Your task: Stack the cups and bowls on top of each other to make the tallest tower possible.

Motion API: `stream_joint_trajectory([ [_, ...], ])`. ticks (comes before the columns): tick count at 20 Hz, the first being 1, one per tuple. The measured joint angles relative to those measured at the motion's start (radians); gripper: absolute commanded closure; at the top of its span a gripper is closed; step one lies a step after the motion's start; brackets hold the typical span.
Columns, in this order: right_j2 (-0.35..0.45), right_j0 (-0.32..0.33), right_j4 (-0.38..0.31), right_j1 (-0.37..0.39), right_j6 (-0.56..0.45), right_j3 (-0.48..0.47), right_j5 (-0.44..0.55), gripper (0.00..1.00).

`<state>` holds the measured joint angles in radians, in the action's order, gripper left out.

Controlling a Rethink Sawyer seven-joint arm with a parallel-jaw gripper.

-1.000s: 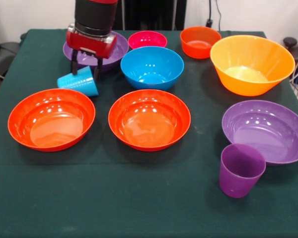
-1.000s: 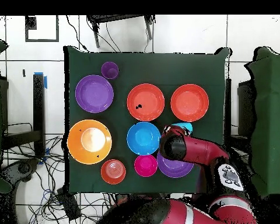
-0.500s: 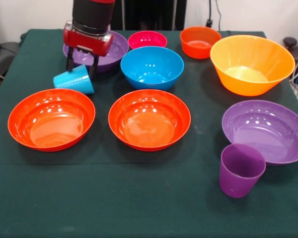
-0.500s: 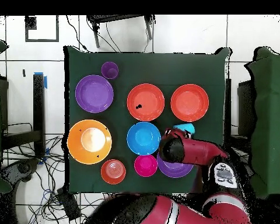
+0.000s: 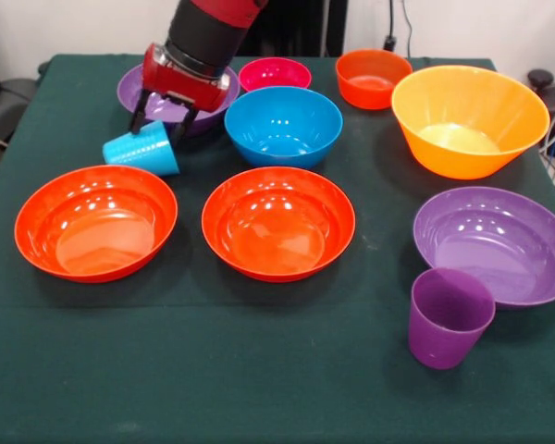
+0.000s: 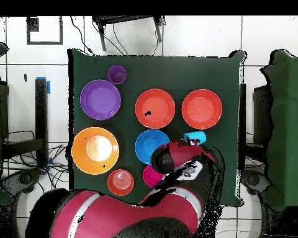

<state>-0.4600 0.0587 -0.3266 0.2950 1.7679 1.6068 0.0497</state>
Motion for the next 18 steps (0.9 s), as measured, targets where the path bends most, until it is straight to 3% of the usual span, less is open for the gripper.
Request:
stream_joint_trajectory([
  [8, -0.109, -0.064, 0.030, -0.096, 0.004, -0.015, -0.061, 0.00],
  [18, -0.207, -0.071, 0.061, -0.193, 0.014, -0.038, -0.128, 0.00],
])
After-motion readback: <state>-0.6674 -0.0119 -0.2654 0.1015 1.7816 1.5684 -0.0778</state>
